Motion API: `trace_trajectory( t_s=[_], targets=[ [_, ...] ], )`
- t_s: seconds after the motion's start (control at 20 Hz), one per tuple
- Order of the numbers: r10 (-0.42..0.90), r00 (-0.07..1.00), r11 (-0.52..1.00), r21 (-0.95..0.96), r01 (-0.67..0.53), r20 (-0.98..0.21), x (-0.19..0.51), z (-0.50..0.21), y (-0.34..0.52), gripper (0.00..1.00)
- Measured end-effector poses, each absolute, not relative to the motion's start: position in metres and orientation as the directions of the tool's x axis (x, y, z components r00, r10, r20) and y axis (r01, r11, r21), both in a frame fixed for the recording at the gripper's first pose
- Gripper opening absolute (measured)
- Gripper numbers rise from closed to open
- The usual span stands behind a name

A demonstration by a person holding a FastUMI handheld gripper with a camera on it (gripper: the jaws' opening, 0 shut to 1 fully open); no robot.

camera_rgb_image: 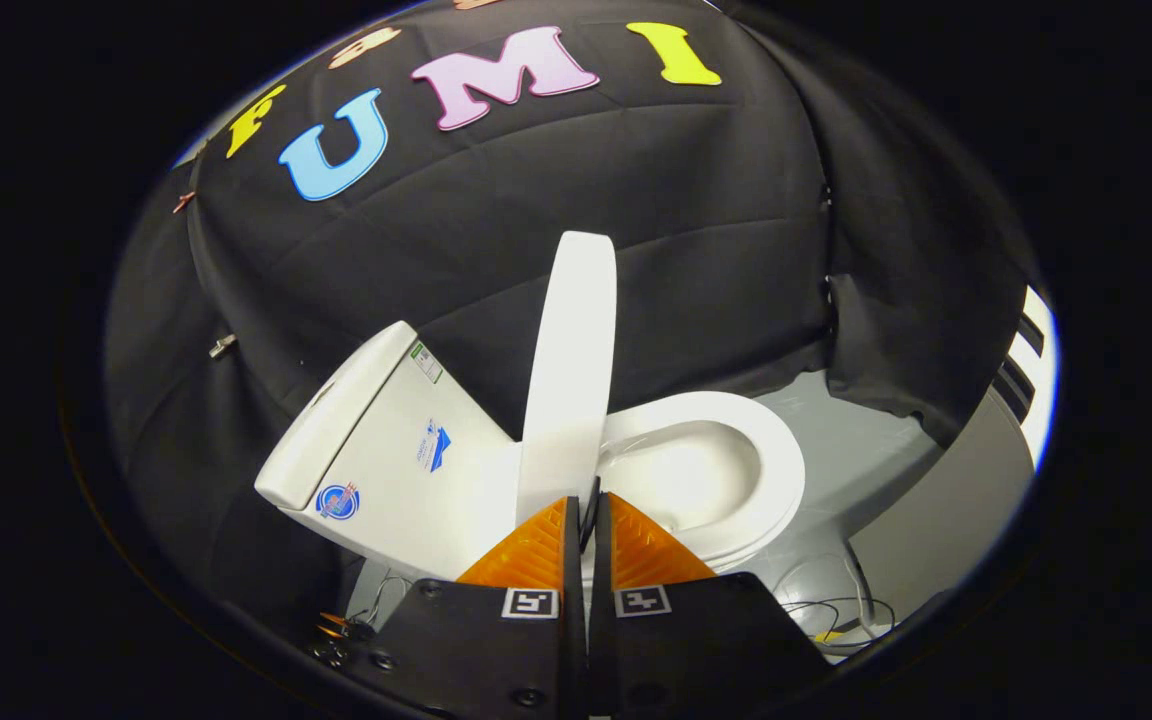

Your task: Open the toilet lid.

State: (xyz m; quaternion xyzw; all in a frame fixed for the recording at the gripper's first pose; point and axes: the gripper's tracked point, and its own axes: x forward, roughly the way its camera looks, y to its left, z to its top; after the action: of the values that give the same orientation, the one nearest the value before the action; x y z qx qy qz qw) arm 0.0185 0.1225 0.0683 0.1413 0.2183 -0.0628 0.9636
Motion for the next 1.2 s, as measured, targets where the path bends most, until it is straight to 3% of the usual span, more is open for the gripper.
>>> trace_trajectory(
  t_s=[0.4, 1.2],
  targets=[
    [-0.054, 0.904, 0.978, 0.161, 0.134, -0.424, 0.021, 0.078, 0.172, 0.08],
    [-0.183, 0.877, 0.976, 0.028, 0.217, -0.445, 0.043, 0.057, 0.230, 0.06]
  ],
)
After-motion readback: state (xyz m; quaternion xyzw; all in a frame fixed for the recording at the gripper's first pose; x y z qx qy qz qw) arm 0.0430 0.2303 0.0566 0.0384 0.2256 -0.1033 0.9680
